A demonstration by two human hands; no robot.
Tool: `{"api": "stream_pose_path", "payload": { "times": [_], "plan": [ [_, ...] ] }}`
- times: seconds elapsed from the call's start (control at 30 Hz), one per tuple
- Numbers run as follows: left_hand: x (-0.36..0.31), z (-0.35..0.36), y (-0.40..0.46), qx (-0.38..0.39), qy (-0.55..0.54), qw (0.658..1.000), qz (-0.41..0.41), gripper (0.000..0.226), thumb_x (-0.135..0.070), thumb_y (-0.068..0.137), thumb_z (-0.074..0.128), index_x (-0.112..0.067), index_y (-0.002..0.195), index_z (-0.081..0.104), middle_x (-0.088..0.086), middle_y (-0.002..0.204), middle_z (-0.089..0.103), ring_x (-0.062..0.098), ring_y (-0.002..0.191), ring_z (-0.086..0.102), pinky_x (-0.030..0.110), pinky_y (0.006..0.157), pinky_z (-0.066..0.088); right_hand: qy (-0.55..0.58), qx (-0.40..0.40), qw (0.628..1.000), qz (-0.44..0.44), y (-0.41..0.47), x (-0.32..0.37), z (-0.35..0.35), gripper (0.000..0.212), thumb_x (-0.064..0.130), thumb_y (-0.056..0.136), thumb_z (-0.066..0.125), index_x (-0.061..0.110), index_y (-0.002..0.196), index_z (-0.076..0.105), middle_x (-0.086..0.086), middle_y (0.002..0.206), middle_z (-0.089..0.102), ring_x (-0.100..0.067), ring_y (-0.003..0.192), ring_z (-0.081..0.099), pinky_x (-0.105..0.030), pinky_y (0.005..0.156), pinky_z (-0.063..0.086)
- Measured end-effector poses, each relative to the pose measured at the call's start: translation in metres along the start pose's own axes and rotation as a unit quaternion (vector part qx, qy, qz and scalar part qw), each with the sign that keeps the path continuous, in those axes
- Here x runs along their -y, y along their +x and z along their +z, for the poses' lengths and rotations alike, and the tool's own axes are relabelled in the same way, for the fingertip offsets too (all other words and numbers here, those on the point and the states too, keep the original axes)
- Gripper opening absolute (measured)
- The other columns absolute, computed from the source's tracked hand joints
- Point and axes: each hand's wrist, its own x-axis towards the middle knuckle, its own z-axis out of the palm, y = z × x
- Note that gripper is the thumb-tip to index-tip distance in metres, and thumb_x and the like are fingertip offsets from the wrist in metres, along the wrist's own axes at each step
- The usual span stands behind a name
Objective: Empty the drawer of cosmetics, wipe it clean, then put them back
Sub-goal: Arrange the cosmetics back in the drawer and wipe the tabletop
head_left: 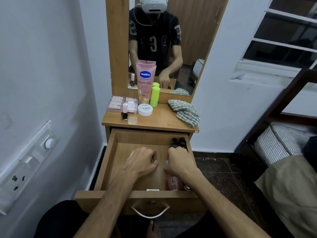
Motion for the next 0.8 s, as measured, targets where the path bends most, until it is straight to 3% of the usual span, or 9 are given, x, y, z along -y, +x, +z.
{"api": "stream_pose_path", "payload": {
  "times": [0.07, 0.17, 0.3, 0.43, 0.53, 0.63, 0.8],
  "plan": [
    [0.000, -0.001, 0.000, 0.002, -0.003, 1.000, -0.003, 0.012, -0.026, 0.083, 0.055, -0.020, 0.079, 0.063, -0.001, 0.081, 0.065, 0.019, 0.076, 0.061, 0.035, 0.074, 0.056, -0.007, 0.015, 1.000, -0.004, -0.002, 0.005, -0.007, 0.026, 0.022, 0.086, 0.071, 0.015, 0.083, 0.047, -0.006, 0.089, 0.055, -0.024, 0.082, 0.058, -0.027, 0.059, 0.038],
    [-0.001, -0.002, 0.000, 0.010, -0.014, 1.000, -0.010, 0.016, -0.028, 0.083, 0.054, -0.017, 0.080, 0.066, 0.003, 0.084, 0.068, 0.025, 0.081, 0.065, 0.039, 0.077, 0.057, -0.008, 0.018, 1.000, -0.008, -0.001, 0.014, -0.026, 0.026, 0.029, 0.083, 0.072, 0.014, 0.084, 0.050, -0.007, 0.092, 0.060, -0.030, 0.096, 0.066, -0.031, 0.069, 0.041],
    [-0.001, -0.001, 0.000, 0.001, -0.029, 0.999, -0.024, 0.017, -0.028, 0.084, 0.056, -0.015, 0.081, 0.067, 0.001, 0.085, 0.070, 0.023, 0.083, 0.067, 0.037, 0.078, 0.057, 0.086, -0.086, 0.992, -0.036, 0.026, 0.045, -0.060, 0.030, 0.032, 0.081, 0.071, 0.016, 0.106, 0.073, -0.007, 0.104, 0.071, -0.029, 0.099, 0.065, -0.034, 0.076, 0.050],
    [0.000, 0.000, -0.001, -0.009, -0.028, 1.000, -0.005, 0.014, -0.025, 0.086, 0.057, -0.017, 0.080, 0.067, -0.003, 0.083, 0.067, 0.017, 0.081, 0.063, 0.037, 0.078, 0.055, 0.209, -0.201, 0.949, -0.124, 0.067, 0.095, -0.082, 0.047, 0.028, 0.086, 0.071, 0.023, 0.132, 0.066, -0.001, 0.117, 0.074, -0.023, 0.108, 0.066, -0.036, 0.087, 0.054],
    [0.003, 0.001, -0.002, -0.016, -0.047, 0.999, -0.006, 0.014, -0.023, 0.087, 0.056, -0.017, 0.077, 0.064, -0.003, 0.077, 0.063, 0.014, 0.073, 0.060, 0.040, 0.074, 0.056, 0.196, -0.194, 0.947, -0.164, 0.095, 0.117, -0.079, 0.048, 0.018, 0.089, 0.068, 0.020, 0.137, 0.063, -0.003, 0.126, 0.072, -0.026, 0.116, 0.064, -0.037, 0.089, 0.052],
    [0.006, 0.001, -0.002, -0.028, -0.059, 0.998, -0.004, 0.015, -0.020, 0.087, 0.057, -0.016, 0.073, 0.061, -0.003, 0.072, 0.061, 0.013, 0.067, 0.058, 0.040, 0.071, 0.056, 0.201, -0.183, 0.948, -0.164, 0.110, 0.119, -0.065, 0.041, 0.015, 0.091, 0.063, 0.022, 0.131, 0.068, -0.004, 0.124, 0.074, -0.026, 0.112, 0.066, -0.037, 0.089, 0.054],
    [0.005, -0.001, -0.001, -0.039, -0.039, 0.998, -0.015, 0.014, -0.019, 0.089, 0.053, -0.016, 0.079, 0.063, -0.001, 0.081, 0.063, 0.014, 0.073, 0.059, 0.037, 0.073, 0.055, 0.248, -0.211, 0.932, -0.161, 0.105, 0.104, -0.062, 0.026, 0.015, 0.092, 0.066, 0.021, 0.116, 0.075, -0.002, 0.099, 0.078, -0.017, 0.088, 0.071, -0.037, 0.082, 0.057]
  ]
}}
